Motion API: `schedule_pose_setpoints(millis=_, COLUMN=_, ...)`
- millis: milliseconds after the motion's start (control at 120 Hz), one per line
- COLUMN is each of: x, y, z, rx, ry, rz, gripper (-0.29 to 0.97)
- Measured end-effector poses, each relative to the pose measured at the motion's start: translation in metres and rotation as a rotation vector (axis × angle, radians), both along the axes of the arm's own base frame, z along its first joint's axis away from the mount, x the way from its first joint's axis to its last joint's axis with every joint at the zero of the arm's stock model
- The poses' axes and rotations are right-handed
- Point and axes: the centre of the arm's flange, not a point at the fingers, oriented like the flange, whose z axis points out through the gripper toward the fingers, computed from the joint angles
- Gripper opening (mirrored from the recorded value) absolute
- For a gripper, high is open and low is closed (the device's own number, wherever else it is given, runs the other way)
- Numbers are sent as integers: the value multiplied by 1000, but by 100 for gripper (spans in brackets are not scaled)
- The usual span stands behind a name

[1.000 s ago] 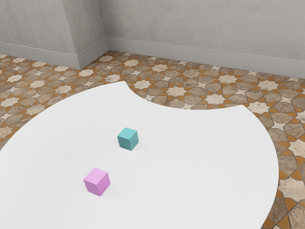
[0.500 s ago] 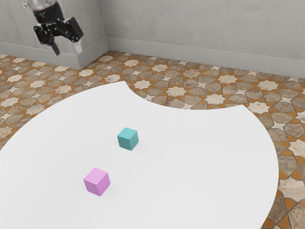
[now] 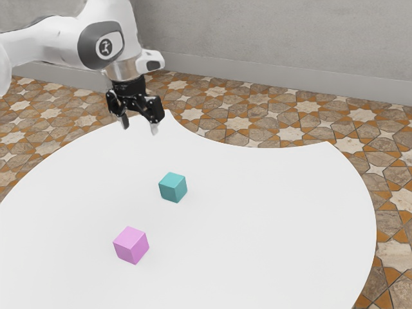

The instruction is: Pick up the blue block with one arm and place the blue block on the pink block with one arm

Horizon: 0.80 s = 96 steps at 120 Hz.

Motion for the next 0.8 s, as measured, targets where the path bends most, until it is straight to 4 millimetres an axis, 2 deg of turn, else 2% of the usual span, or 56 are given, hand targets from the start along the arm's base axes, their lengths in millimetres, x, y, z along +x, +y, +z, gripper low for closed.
schedule_pose_setpoints(millis=58, x=7, y=23, z=-40, rx=-10, ry=10, rz=46, gripper=66)
schedule_pose_setpoints(millis=117, x=16, y=38, z=-76, rx=-12, ry=9, rz=76, gripper=66)
schedule_pose_setpoints(millis=158, x=23, y=43, z=-99, rx=-10, ry=2, rz=88, gripper=66)
schedule_pose_setpoints(millis=208, x=30, y=45, z=-117, rx=-11, ry=-12, rz=96, gripper=66)
schedule_pose_setpoints(millis=258, x=30, y=47, z=-118, rx=-11, ry=-31, rz=106, gripper=66)
schedule_pose_setpoints(millis=317, x=6, y=51, z=-110, rx=-9, ry=-42, rz=121, gripper=66)
schedule_pose_setpoints(millis=350, x=-20, y=49, z=-117, rx=-11, ry=-38, rz=126, gripper=66)
schedule_pose_setpoints(millis=375, x=-32, y=49, z=-123, rx=-12, ry=-42, rz=130, gripper=66)
schedule_pose_setpoints(millis=442, x=-38, y=43, z=-151, rx=-17, ry=-38, rz=133, gripper=66)
schedule_pose_setpoints(millis=475, x=-33, y=43, z=-162, rx=-20, ry=-48, rz=139, gripper=66)
schedule_pose_setpoints(millis=517, x=-22, y=46, z=-166, rx=-22, ry=-77, rz=146, gripper=66)
schedule_pose_setpoints(millis=658, x=36, y=51, z=-151, rx=-18, ry=-189, rz=125, gripper=66)
schedule_pose_setpoints(millis=800, x=62, y=59, z=-148, rx=-7, ry=-186, rz=22, gripper=66)
